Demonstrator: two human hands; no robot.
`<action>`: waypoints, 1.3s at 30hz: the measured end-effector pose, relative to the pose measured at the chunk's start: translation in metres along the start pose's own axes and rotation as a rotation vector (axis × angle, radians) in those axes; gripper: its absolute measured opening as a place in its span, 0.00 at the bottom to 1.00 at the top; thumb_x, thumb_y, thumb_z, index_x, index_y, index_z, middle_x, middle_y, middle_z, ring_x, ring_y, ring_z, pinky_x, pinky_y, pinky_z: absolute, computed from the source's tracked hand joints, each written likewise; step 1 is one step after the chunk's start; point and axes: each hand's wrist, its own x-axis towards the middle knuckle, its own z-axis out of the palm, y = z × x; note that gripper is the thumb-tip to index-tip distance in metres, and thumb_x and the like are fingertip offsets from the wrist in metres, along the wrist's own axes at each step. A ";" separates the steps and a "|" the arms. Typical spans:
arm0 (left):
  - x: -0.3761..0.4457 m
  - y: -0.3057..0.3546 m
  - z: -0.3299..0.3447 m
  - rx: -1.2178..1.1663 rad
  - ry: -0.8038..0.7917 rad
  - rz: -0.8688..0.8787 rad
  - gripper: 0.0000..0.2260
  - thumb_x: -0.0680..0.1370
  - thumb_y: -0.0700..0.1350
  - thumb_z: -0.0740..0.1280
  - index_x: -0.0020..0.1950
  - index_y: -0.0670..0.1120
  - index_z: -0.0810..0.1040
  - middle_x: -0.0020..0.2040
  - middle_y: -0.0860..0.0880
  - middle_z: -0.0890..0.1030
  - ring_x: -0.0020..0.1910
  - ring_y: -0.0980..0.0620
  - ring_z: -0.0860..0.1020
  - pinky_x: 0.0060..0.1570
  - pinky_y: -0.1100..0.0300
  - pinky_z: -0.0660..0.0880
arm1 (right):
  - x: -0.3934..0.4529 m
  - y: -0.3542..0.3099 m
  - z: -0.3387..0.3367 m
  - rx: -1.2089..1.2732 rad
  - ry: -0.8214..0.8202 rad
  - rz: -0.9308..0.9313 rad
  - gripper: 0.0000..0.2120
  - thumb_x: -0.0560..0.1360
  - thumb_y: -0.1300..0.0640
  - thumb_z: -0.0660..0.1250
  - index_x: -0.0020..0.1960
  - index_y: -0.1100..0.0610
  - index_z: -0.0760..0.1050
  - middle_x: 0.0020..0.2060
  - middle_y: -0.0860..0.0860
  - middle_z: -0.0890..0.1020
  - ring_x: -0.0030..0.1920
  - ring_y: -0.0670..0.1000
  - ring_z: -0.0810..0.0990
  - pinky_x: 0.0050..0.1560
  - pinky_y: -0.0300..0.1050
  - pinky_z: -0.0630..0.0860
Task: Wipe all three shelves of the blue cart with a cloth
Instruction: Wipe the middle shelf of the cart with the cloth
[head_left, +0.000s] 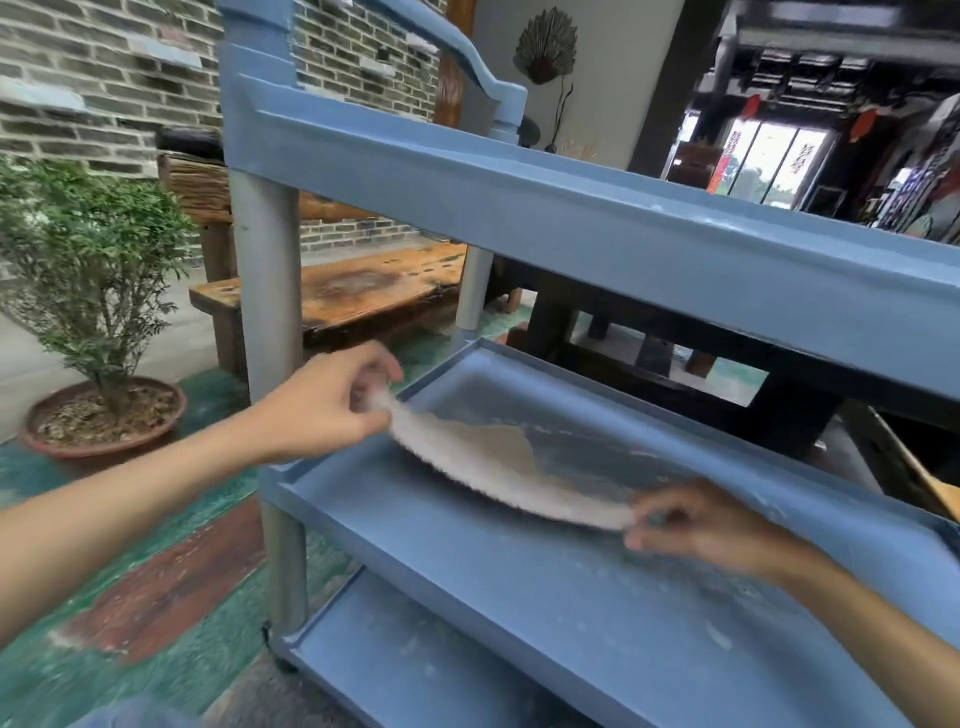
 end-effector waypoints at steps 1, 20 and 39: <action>-0.018 -0.005 0.004 0.155 -0.103 0.010 0.15 0.71 0.49 0.65 0.56 0.60 0.72 0.37 0.57 0.84 0.35 0.60 0.80 0.36 0.55 0.78 | -0.010 0.010 0.010 -0.040 -0.137 0.021 0.07 0.73 0.51 0.78 0.49 0.51 0.88 0.46 0.42 0.87 0.43 0.36 0.82 0.46 0.32 0.75; 0.072 -0.079 0.085 -0.391 -0.220 -0.641 0.42 0.74 0.76 0.42 0.81 0.52 0.55 0.81 0.51 0.57 0.80 0.48 0.55 0.77 0.49 0.46 | 0.141 -0.063 0.141 -0.497 -0.215 -0.586 0.22 0.86 0.39 0.45 0.77 0.26 0.48 0.82 0.38 0.43 0.82 0.45 0.37 0.80 0.54 0.37; 0.059 -0.069 0.077 -0.480 -0.177 -0.525 0.38 0.67 0.80 0.52 0.71 0.64 0.71 0.74 0.57 0.70 0.73 0.53 0.69 0.75 0.52 0.57 | 0.336 -0.001 0.093 -0.580 0.103 -0.318 0.23 0.86 0.43 0.48 0.78 0.47 0.65 0.78 0.45 0.67 0.79 0.46 0.60 0.81 0.51 0.52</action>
